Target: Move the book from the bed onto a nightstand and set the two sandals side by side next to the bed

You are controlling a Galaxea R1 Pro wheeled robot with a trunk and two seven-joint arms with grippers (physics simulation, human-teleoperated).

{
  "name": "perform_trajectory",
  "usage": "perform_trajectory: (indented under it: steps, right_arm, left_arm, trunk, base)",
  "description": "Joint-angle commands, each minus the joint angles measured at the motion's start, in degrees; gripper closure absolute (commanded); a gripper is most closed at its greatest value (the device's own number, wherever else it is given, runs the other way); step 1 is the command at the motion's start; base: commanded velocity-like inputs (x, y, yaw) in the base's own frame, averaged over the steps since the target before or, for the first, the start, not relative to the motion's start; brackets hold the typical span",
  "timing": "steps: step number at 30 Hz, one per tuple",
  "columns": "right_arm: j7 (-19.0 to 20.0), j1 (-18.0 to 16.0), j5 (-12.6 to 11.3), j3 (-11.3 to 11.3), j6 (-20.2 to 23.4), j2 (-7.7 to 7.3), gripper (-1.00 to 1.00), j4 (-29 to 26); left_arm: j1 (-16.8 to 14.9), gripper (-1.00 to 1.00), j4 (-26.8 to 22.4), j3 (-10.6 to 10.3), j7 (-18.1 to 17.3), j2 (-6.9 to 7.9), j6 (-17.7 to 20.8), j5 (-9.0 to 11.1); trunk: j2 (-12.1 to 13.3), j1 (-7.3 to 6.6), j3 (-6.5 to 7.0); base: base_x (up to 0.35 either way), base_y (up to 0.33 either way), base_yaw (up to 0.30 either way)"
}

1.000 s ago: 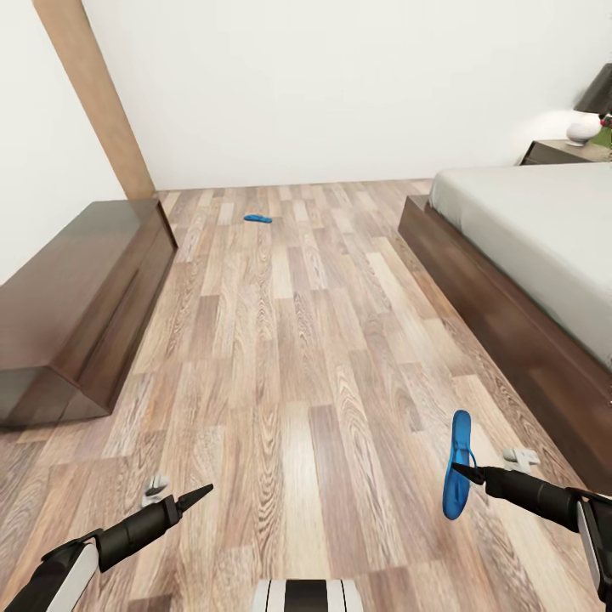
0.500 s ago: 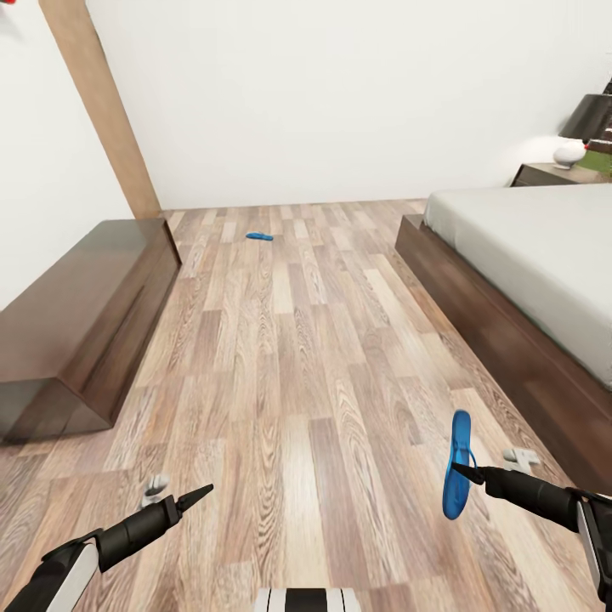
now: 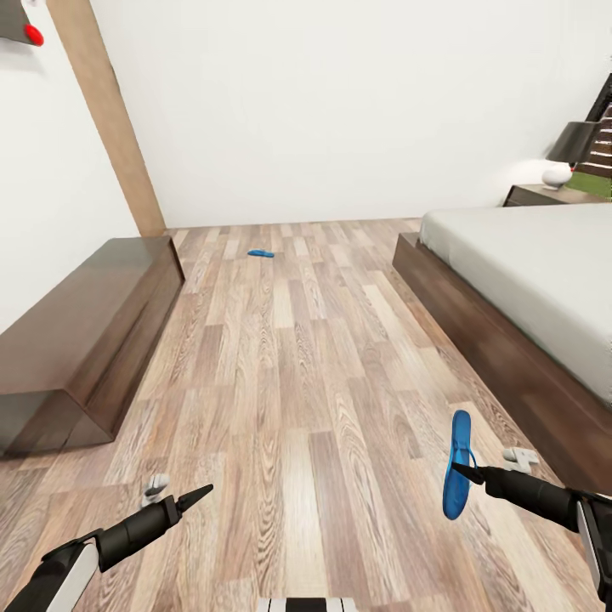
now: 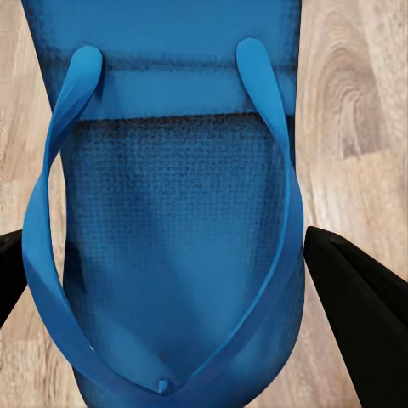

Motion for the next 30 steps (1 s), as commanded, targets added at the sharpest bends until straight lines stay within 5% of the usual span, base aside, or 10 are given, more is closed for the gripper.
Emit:
perform_trajectory:
  steps: [1, 30]
  right_arm:
    - [0.4, -0.1, 0.5, -0.1, 0.3, 0.03, 1.00, -0.1]
    - [0.4, -0.1, 0.5, 0.0, 0.3, 0.03, 1.00, -0.1]
  left_arm:
    - [0.0, -1.00, 0.0, 0.0, -0.1, 0.01, 0.5, 0.3]
    - [0.0, -1.00, 0.1, 0.0, 0.0, 0.01, 0.5, 0.3]
  trunk:
    - [0.0, -0.03, 0.18]
    - [0.4, -0.78, 6.61]
  base:
    - [0.000, 0.000, 0.000]
    - [0.000, 0.000, 0.000]
